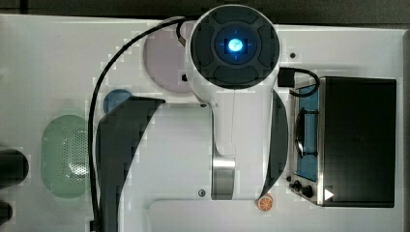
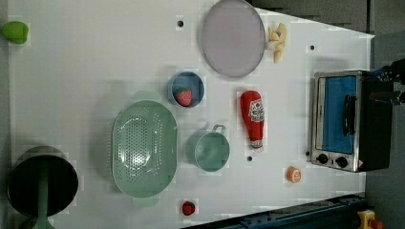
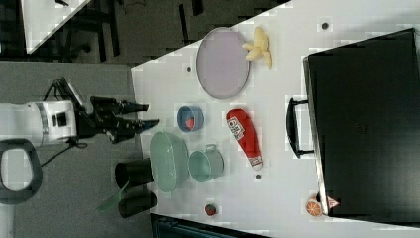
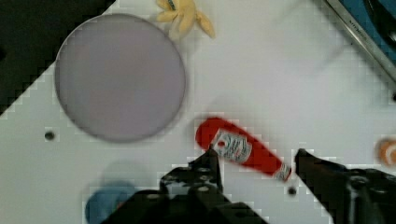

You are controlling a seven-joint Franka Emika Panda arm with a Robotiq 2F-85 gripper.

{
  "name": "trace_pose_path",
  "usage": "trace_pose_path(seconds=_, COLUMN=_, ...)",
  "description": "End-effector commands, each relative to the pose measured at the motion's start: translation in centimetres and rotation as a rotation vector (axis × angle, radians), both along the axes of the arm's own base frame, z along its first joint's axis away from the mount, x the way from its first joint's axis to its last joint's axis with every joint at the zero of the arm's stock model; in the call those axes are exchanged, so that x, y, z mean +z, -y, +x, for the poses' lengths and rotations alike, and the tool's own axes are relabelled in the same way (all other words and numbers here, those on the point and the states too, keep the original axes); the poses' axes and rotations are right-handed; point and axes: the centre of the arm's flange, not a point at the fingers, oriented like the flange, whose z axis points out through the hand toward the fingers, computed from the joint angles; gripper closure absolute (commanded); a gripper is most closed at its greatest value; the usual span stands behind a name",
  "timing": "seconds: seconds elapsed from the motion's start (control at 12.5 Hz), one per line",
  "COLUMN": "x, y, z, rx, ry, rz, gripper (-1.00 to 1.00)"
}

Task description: Pick Ketchup from the table and place it in strainer.

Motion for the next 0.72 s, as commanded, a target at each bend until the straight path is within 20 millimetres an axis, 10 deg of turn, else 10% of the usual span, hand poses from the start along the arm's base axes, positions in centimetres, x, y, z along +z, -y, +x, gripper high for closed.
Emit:
trace_pose_path(seconds=0.08, x=2.8, y=1.5, z=-7.3, rx=-0.121, ry=-0.051, rz=0.015, gripper=-0.58)
trace_pose_path(seconds=0.24, x=2.1, y=1.5, z=-7.4, rx=-0.118, ry=-0.065, rz=0.015, gripper=-1.0)
trace_pose_path(seconds=0.72, x=-4.5, y=1.0, z=-8.2, rx=0.203, ry=-0.145, rz=0.03, gripper=-1.0)
